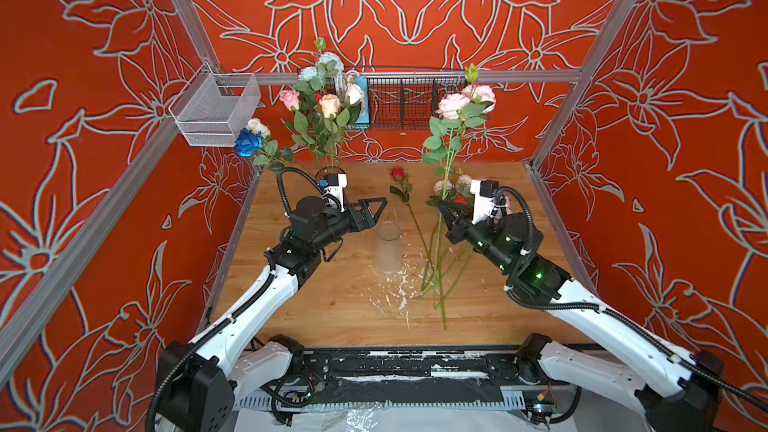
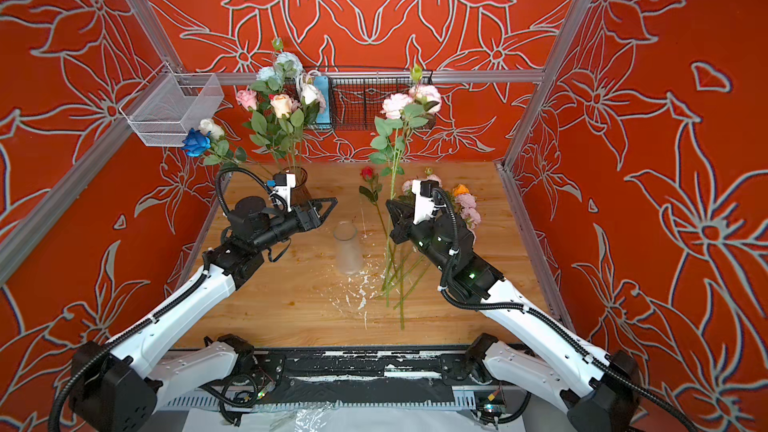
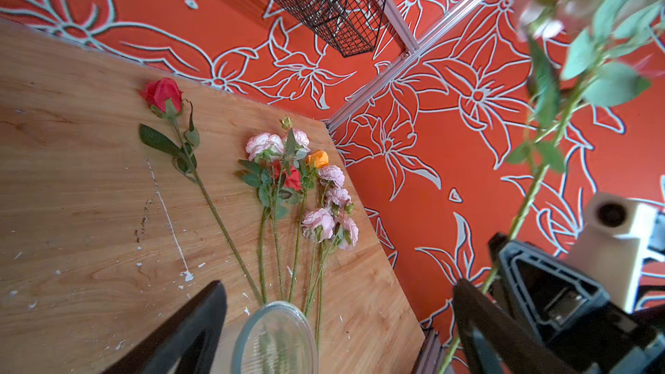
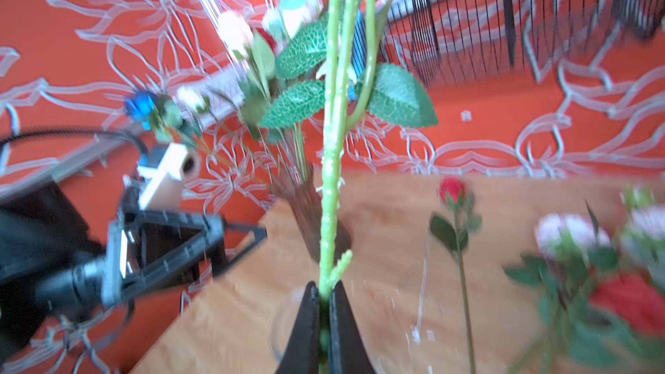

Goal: Arrange the flowers into the vase
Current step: 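Lift the pink rose high out of the pile with the right gripper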

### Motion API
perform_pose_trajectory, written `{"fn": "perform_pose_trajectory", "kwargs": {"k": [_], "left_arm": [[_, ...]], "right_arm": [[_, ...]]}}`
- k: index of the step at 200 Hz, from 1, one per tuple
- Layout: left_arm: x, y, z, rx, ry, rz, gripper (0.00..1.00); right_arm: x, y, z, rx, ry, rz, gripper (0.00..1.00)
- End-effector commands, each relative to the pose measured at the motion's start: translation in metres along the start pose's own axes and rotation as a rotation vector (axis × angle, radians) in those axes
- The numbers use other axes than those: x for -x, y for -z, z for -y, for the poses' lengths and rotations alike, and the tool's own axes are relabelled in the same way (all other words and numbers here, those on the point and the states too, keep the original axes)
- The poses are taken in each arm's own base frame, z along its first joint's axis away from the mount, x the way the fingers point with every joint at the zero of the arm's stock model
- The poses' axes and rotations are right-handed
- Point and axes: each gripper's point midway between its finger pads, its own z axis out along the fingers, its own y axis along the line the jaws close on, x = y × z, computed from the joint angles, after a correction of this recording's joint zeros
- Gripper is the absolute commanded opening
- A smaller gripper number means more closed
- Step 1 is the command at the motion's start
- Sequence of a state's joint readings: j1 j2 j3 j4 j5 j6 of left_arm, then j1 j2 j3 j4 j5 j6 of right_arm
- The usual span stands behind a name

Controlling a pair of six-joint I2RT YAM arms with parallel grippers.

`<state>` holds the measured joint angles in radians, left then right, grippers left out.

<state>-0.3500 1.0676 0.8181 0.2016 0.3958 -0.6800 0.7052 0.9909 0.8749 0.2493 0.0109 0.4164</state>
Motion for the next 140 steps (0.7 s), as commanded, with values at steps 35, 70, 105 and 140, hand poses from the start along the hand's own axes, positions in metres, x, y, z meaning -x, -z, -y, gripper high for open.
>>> {"fn": "perform_pose_trajectory", "kwargs": {"k": [35,70,105,140], "left_arm": [[0.029,0.038,0.007,0.048,-0.079,0.211,1.00],[0.029,0.038,0.007,0.054,-0.087,0.207,1.00],[0.029,0.036,0.007,0.050,-0.081,0.204,1.00],[0.029,0.037,0.007,0.045,-0.078,0.204,1.00]], "right_arm": [[0.129,-0.035,-0.078,0.147,0.172,0.328,0.00],[0.139,-0.070,-0.101,0.199,0.192,0.323,0.00],[0.102,-0.104,-0.097,0.206,0.205,0.272,0.00],[0.048,-0.121,-0.077,0.181,0.188,0.191,0.00]]}}
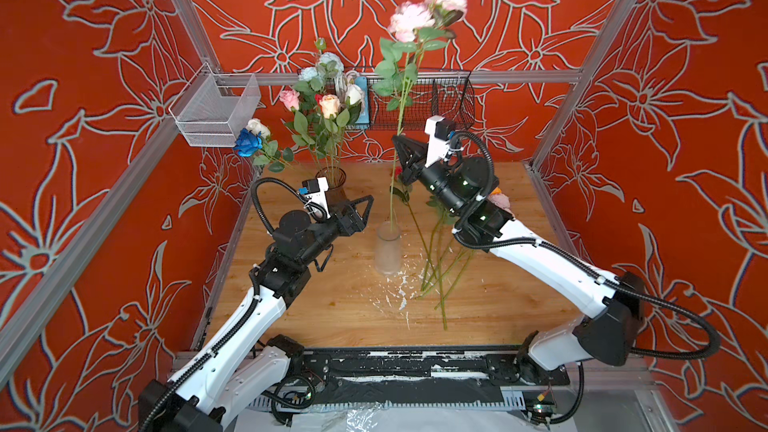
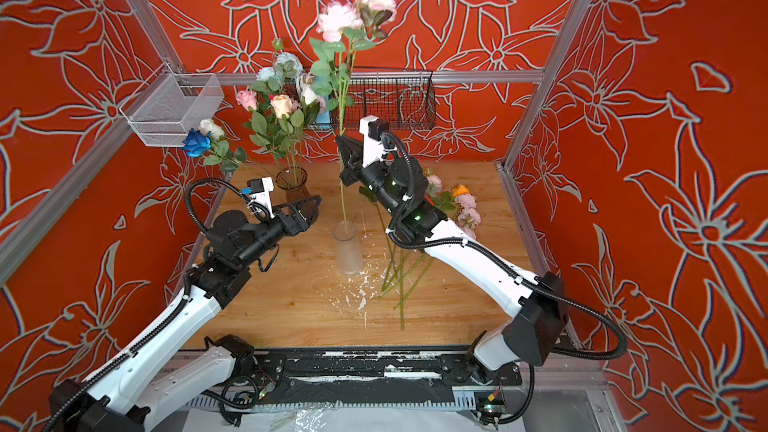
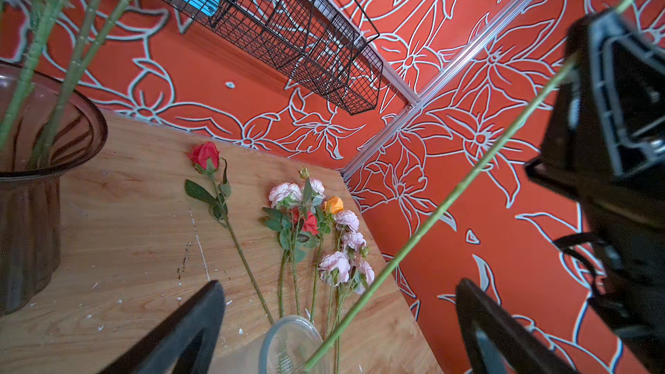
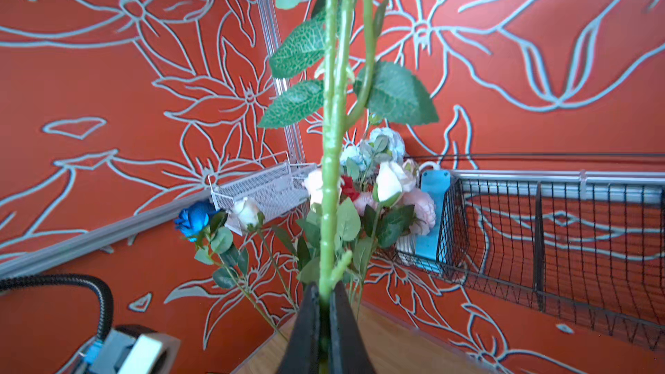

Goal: Arrange the flowers into the vase
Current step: 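Lift the pink rose high out of the pile with the right gripper, then carry the pink rose over the clear vase and lower its stem in, then open the right gripper and withdraw it toward the flower pile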

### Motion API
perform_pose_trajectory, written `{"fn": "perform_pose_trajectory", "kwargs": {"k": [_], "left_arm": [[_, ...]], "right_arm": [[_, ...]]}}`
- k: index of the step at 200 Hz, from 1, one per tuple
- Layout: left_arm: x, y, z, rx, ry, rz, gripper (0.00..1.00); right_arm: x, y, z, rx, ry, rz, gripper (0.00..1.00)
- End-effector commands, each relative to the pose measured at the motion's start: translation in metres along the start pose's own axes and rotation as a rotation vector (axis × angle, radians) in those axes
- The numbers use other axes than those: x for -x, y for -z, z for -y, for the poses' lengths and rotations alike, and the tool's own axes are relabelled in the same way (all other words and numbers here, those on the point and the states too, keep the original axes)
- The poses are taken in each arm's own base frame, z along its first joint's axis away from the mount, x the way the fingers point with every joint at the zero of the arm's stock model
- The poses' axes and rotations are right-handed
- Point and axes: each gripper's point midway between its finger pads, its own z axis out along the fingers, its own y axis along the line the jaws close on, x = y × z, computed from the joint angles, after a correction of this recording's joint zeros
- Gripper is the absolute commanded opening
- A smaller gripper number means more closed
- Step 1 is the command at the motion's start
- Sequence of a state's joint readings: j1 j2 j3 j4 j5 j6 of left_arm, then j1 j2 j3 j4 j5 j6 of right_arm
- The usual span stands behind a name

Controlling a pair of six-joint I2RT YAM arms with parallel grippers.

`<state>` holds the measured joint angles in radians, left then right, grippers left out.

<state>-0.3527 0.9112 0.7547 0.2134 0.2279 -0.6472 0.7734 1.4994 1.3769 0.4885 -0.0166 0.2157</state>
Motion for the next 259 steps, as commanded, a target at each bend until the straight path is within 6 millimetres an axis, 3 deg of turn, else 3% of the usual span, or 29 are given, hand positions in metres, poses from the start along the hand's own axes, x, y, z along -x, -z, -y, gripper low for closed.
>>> {"fn": "perform_pose_trajectory", "kwargs": {"k": [1,53,62,87,149,214,242,259], "left_arm": [[0.005,0.000,0.002,-0.013,-0.011,0.020,1.00],[0.011,0.001,-0.004,-0.007,0.018,0.032,1.00],[0.012,0.001,-0.004,-0.008,0.019,0.034,1.00],[0.012,0.001,-0.004,-0.009,0.021,0.035,1.00],[0.013,0.002,-0.004,-0.009,0.018,0.039,1.00],[0.012,0.001,-0.004,-0.011,0.020,0.034,1.00],[0.011,0.000,0.002,-0.037,0.023,0.016,0.97],[0.008,-0.001,0.005,-0.040,0.031,-0.002,0.94]], "right_arm": [[-0.021,0.001,-0.002,0.019,0.006,-0.005,0.00],[-0.113,0.021,0.002,0.003,-0.035,-0.187,0.00],[-0.123,0.026,0.005,-0.010,-0.040,-0.203,0.00],[-0.139,0.032,0.010,-0.036,-0.047,-0.246,0.15],[-0.131,0.045,0.006,-0.040,-0.075,-0.260,0.30],[-0.098,0.066,0.004,-0.054,-0.060,-0.220,0.40],[-0.087,0.095,0.030,-0.204,-0.055,-0.217,0.46],[-0.102,0.119,0.055,-0.313,-0.074,-0.335,0.53]]}}
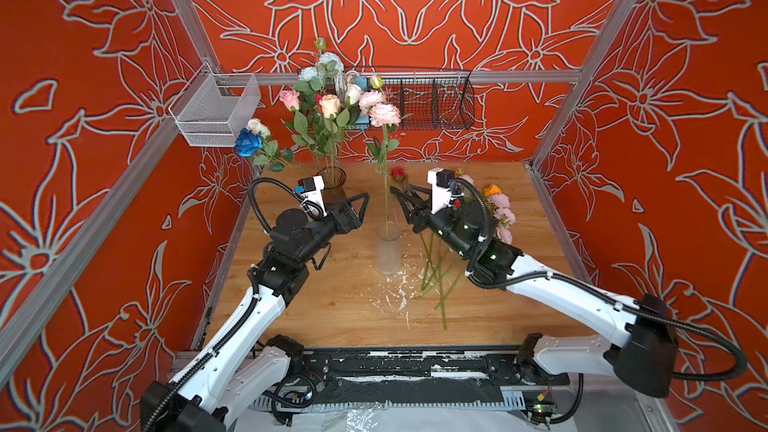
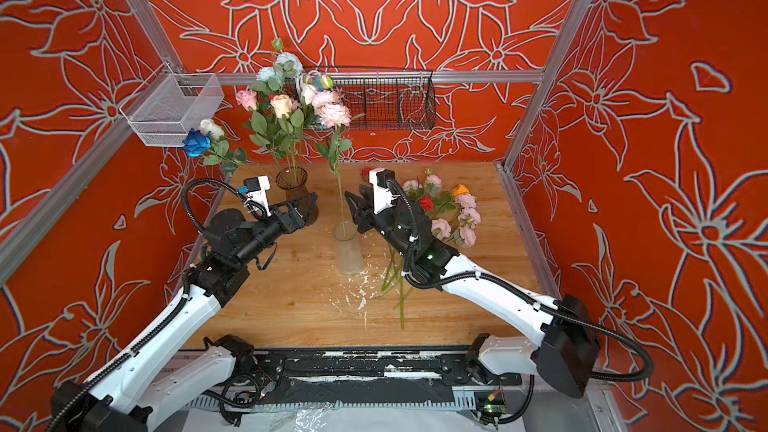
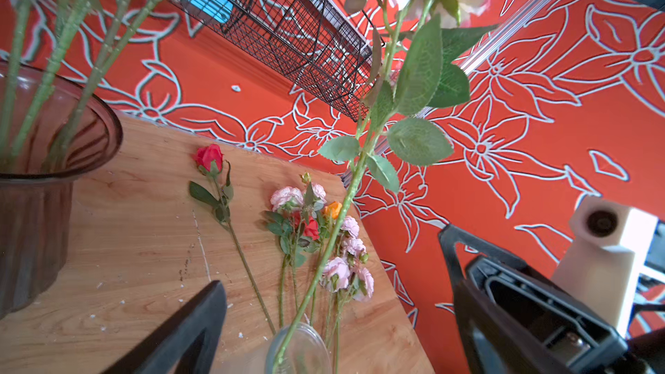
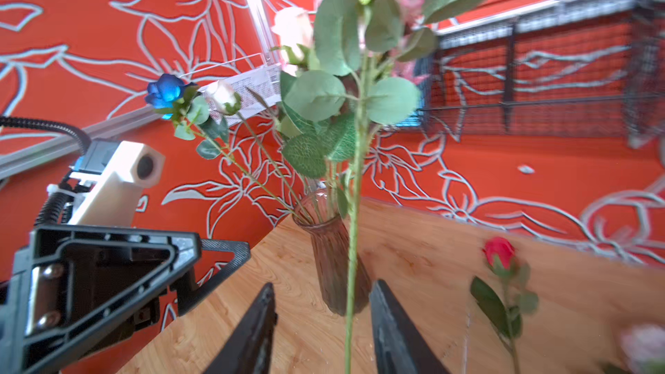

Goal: Arrange the flowers into the vase
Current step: 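Open the right gripper and withdraw it toward the flower pile, then lower the right gripper into the pile and grasp another pink rose stem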

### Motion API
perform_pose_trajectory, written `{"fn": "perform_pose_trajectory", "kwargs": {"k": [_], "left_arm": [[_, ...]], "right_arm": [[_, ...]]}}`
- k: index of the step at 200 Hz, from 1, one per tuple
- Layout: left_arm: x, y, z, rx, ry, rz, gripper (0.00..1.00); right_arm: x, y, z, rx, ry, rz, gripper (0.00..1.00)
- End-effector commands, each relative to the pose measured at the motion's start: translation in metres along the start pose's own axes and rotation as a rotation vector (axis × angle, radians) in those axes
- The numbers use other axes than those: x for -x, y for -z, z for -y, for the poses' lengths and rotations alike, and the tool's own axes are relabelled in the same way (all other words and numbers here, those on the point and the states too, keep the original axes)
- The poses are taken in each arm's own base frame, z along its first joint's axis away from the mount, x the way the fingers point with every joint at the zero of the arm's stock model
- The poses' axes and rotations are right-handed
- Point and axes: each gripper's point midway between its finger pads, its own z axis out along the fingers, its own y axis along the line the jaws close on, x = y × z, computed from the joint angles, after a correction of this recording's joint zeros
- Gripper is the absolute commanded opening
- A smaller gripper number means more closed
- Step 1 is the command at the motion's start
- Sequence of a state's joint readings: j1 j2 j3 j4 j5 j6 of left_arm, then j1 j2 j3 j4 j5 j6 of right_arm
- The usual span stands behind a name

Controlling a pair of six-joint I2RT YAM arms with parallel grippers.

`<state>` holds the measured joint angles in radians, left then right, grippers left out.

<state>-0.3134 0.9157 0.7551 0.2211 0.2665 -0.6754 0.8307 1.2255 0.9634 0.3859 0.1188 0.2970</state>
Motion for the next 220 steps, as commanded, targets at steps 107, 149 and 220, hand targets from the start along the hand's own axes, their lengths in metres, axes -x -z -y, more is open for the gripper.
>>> {"fn": "perform_pose_trajectory", "kwargs": {"k": [107,149,220], "left_arm": [[-0.032,-0.014,0.035,-0.094,0.049,-0.163,0.90],[-0.043,-0.024,0.024,-0.062,0.052,-0.199,0.91],[-0.042,-0.024,0.022,-0.054,0.031,-0.193,0.92]], "right_arm": [[-0.204,0.050,0.212,-0.592,-0.324,-0.767,0.38],[-0.247,0.028,0.229,-0.586,-0.380,-0.857,0.38],[-0.255,0.020,0.237,-0.602,-0.445,-0.845,0.07]]}}
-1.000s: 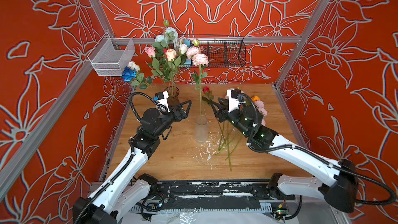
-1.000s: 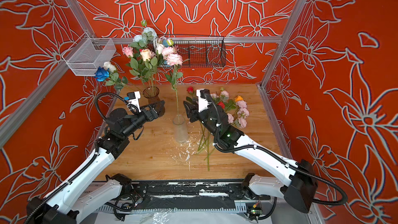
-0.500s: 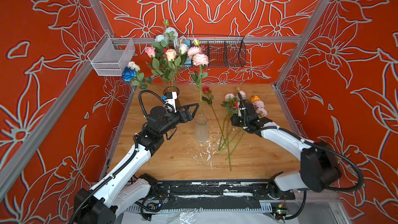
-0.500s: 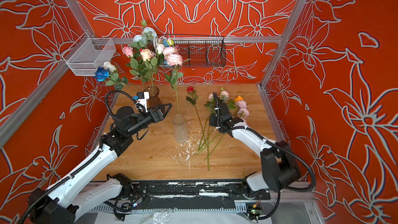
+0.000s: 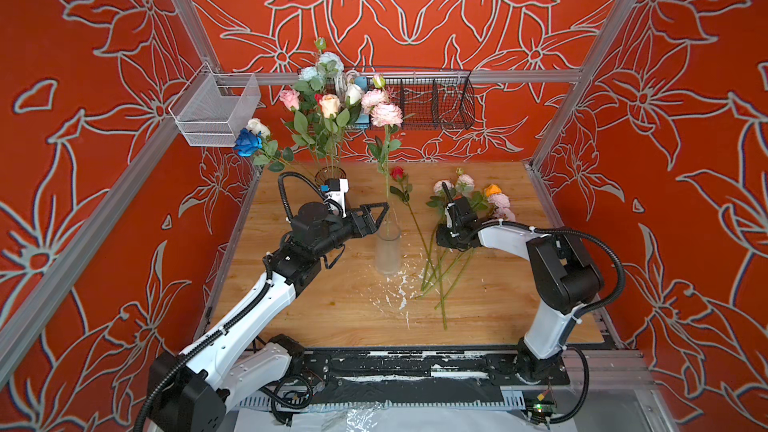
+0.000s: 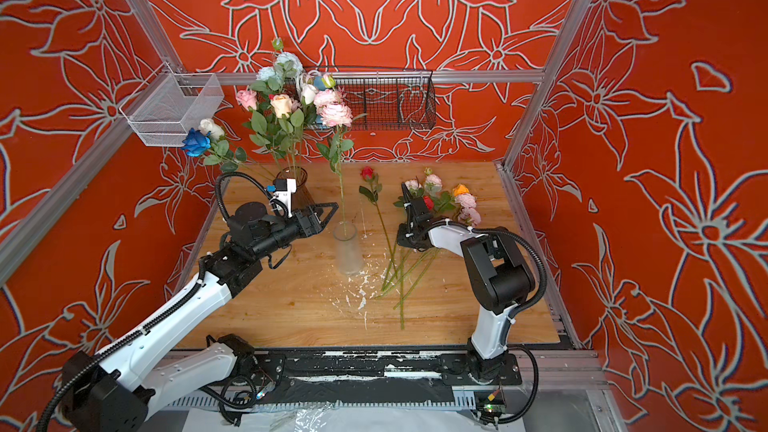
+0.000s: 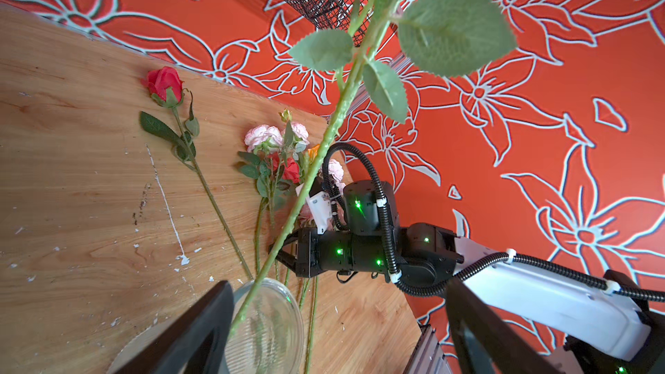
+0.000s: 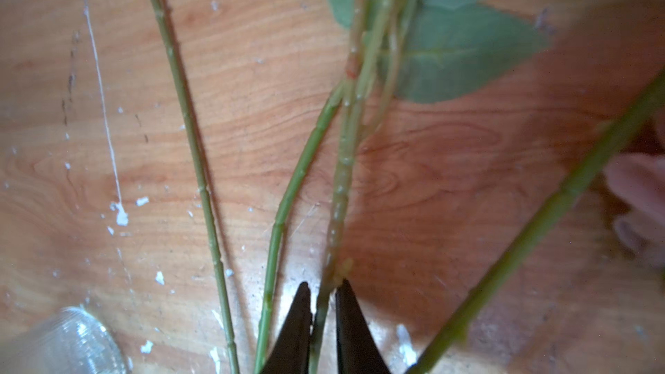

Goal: Arrange the flowers into the vase
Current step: 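Lower the right gripper into the pile and grasp another pink rose stem, then lift the pink rose high out of the pile with the right gripper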

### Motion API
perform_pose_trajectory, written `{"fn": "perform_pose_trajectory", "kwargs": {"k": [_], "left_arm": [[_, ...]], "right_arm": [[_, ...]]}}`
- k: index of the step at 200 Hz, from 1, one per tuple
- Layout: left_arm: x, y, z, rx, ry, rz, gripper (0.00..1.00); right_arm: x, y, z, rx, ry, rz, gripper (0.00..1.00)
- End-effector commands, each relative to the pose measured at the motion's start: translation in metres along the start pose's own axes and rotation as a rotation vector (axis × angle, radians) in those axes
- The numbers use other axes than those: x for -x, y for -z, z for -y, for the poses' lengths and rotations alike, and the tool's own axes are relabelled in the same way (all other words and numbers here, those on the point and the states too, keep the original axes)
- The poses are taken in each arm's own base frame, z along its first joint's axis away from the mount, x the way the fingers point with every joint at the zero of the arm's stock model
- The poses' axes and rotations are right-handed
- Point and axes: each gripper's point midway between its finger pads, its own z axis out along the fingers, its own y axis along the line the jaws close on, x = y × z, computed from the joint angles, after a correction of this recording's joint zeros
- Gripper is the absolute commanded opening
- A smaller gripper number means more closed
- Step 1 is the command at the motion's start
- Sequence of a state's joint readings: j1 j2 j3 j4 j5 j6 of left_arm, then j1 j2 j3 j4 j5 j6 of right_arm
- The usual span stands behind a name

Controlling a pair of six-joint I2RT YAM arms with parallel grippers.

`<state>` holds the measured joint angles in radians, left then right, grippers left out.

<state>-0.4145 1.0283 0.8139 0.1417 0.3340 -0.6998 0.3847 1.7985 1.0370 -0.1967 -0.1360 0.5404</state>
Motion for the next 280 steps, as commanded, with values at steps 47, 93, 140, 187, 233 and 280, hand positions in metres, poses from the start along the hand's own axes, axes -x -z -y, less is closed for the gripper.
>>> {"fn": "perform_pose_trajectory", "kwargs": {"k": [47,93,140,187,233,280], "left_arm": [[0.008,0.002,0.013,-0.033,-0.025,0.019,0.93],[0.009,0.005,0.015,-0.038,-0.028,0.029,0.93],[0.011,0.008,0.018,-0.045,-0.043,0.039,0.94],[0.030,0.033,0.026,-0.019,-0.115,0.142,0.96],[0.055,0.070,-0.004,0.149,-0.113,0.378,0.98],[0.070,0.098,-0.033,0.299,-0.062,0.514,0.99]], "right_arm": [[0.039,0.077,-0.033,0.204,-0.074,0.194,0.00],[0.042,0.110,-0.038,0.255,-0.075,0.279,0.00],[0.043,0.147,-0.034,0.280,-0.067,0.405,0.00],[0.057,0.222,-0.049,0.378,-0.010,0.639,0.00],[0.074,0.315,-0.114,0.638,0.132,0.927,0.00],[0.088,0.400,-0.189,0.856,0.238,1.149,0.00]]}}
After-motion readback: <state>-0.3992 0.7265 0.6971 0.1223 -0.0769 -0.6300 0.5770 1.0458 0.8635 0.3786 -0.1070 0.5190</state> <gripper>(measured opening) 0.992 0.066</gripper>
